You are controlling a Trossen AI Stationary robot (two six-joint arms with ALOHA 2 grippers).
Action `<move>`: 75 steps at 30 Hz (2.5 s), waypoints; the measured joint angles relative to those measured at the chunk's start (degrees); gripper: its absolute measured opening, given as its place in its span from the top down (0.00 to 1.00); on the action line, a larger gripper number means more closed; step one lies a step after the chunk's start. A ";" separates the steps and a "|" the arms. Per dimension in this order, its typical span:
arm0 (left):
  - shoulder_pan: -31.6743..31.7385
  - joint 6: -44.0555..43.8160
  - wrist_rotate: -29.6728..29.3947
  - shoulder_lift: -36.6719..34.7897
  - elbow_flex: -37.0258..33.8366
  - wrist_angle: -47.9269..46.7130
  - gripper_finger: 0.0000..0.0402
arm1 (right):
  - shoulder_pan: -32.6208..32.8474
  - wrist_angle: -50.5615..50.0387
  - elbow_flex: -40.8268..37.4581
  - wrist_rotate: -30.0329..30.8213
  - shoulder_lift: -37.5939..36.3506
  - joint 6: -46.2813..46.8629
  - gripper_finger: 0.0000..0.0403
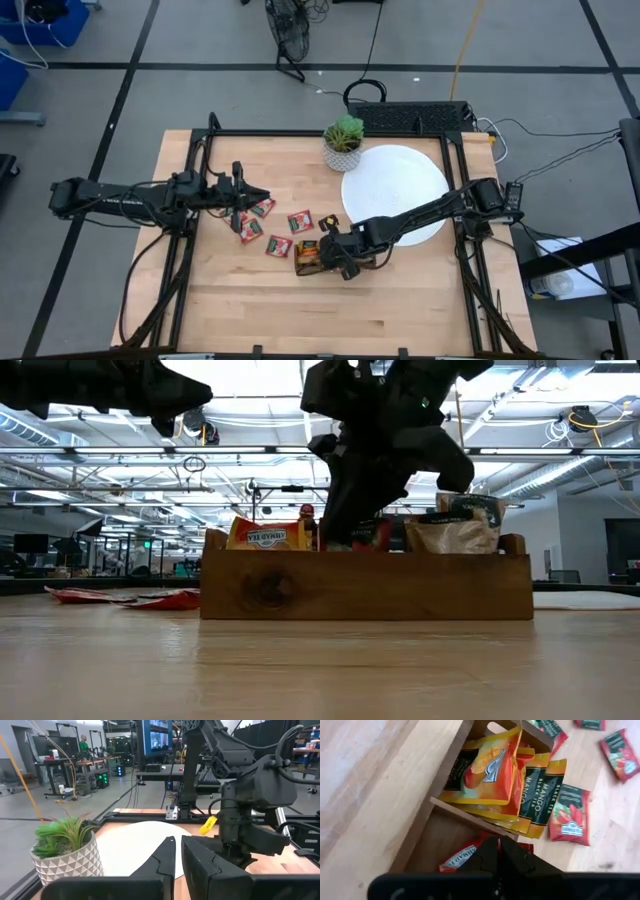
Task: Pick & Place Tea
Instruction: Put the red tea bag into the middle section of the wooden organizer
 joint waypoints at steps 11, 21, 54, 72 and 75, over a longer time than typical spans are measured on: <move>0.00 0.04 -0.04 0.00 0.00 -0.98 0.91 | 1.94 2.76 -0.02 8.53 -0.36 -0.77 0.86; 0.04 0.22 -0.10 0.00 0.00 -1.92 0.91 | 3.73 8.96 -0.02 14.51 -5.03 -1.99 0.76; 0.15 -0.04 -3.44 0.02 0.00 -2.14 0.91 | 1.68 -26.04 15.76 -6.40 11.16 8.35 1.00; 0.14 -0.11 -4.00 0.02 0.00 -3.53 0.91 | 3.30 -26.69 15.58 10.45 14.66 7.96 1.00; 0.15 -0.13 -4.00 0.02 0.00 -3.54 0.91 | 3.82 -26.66 15.58 10.41 14.62 8.26 1.00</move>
